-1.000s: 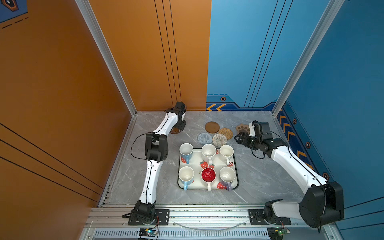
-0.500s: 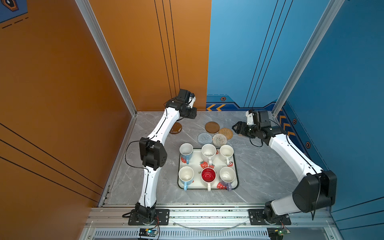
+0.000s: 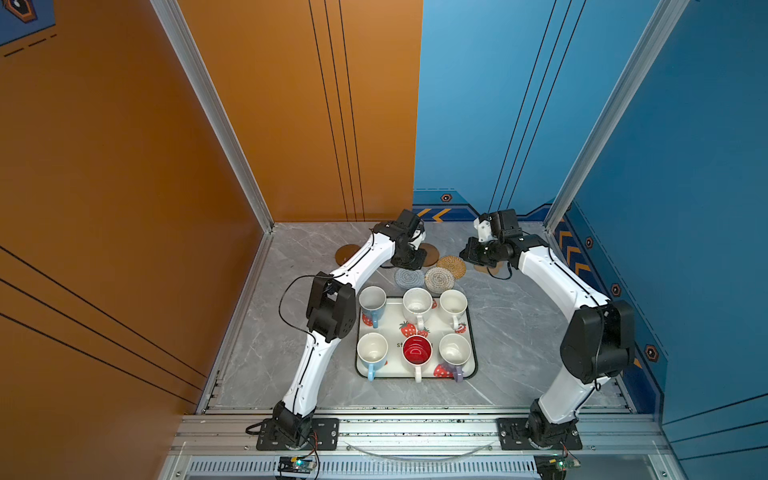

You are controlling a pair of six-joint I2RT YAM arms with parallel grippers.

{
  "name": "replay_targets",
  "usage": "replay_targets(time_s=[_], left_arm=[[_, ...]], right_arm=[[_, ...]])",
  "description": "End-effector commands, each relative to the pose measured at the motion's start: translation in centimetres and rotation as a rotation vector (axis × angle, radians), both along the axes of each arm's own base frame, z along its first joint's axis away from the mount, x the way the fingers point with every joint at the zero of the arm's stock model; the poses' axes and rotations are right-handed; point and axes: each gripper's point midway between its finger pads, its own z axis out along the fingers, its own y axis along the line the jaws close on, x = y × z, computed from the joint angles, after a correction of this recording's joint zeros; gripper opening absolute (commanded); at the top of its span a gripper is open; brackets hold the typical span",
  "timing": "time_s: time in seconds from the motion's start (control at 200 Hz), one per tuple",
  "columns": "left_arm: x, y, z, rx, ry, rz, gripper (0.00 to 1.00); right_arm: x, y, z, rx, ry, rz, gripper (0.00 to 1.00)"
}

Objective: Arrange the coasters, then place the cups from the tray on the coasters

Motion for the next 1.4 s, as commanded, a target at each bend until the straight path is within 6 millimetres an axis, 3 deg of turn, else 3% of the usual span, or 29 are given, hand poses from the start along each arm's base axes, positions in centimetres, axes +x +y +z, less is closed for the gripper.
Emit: replay_targets(time_s=[0.0,0.16,0.215,0.235,0.245,0.411,0.491,0.686,0.926,1.112,1.392], left_arm=[[-0.2,-0.7,-1.3,-0.013,0.047,0.02,0.0],[1.9,-2.9,-0.5,-0.073,0.004,0.029,0.0],[2.8,-3.7,-0.4,-0.098,-0.012,0.035,0.0],[3.1,-3.9,-0.3,-0.106,-0.018,0.04,0.0],[3.2,-4.0,-0.4,-0.107,-0.019,0.043,0.0],[5.1,-4.0,-0.8,-0.13,-0.042,0.104,0.0],[5.6,-3.5,-1.0,-0.133,-0.045,0.129,0.01],[6.6,-1.5,-0.2,-0.13,-0.065,0.19,0.22],[7.5,0.8,1.4,-0.126,-0.093,0.225,0.26],[7.2,1.9,2.9,-0.111,-0.118,0.217,0.28],[6.3,3.6,4.5,-0.084,-0.139,0.22,0.35]], right_arm=[[1.0,0.4,-1.8,-0.024,0.048,0.036,0.0],[3.6,1.0,-4.7,-0.039,0.099,0.042,0.0],[4.6,1.2,-4.9,-0.034,0.096,0.038,0.0],[4.9,1.3,-6.7,-0.038,0.13,0.037,0.0],[5.4,1.5,-6.3,-0.034,0.118,0.037,0.0],[8.6,2.8,-8.5,0.016,0.14,0.029,0.0],[9.8,3.4,-9.5,0.038,0.148,0.027,0.32],[12.3,3.2,-11.4,0.058,0.153,-0.01,0.49],[13.3,3.8,-13.4,0.107,0.182,-0.011,0.55],[13.7,3.9,-14.6,0.133,0.201,-0.021,0.56],[14.1,5.7,-15.3,0.202,0.206,-0.007,0.55]])
